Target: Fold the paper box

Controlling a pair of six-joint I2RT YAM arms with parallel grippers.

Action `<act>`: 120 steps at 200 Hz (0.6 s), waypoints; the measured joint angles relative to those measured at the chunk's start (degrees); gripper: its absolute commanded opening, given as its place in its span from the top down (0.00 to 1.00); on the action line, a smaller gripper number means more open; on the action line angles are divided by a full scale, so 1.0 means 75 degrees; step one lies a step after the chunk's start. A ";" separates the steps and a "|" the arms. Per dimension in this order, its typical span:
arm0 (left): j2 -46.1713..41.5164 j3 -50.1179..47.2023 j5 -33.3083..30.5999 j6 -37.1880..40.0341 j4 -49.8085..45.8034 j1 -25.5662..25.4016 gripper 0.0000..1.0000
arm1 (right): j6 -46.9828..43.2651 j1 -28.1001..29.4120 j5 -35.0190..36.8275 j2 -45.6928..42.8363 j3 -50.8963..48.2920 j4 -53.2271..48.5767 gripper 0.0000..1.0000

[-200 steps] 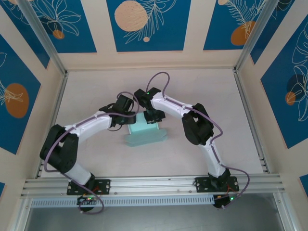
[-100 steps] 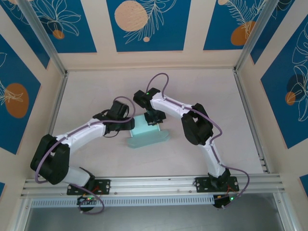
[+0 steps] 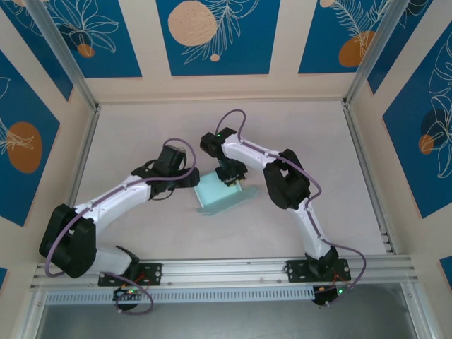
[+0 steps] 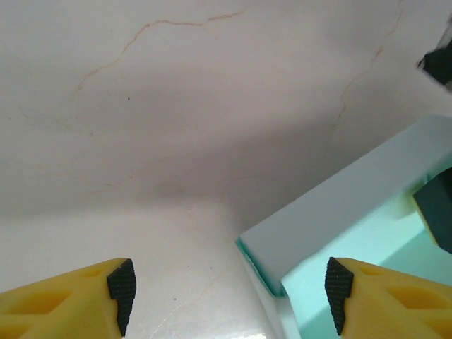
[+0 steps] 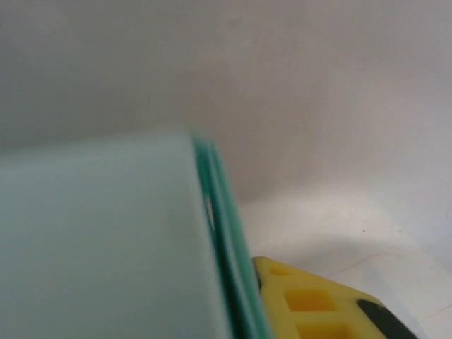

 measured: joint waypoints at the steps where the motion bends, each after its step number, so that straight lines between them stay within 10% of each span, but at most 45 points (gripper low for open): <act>1: 0.0000 0.0003 0.0000 0.0000 0.0003 0.0006 0.27 | -0.0009 -0.0003 -0.0003 0.0009 0.0003 -0.0003 0.69; 120: 0.0000 0.0006 0.0804 0.0178 0.0615 0.0871 0.32 | -0.1029 -0.0379 -0.0067 0.0379 0.2311 -0.0306 0.36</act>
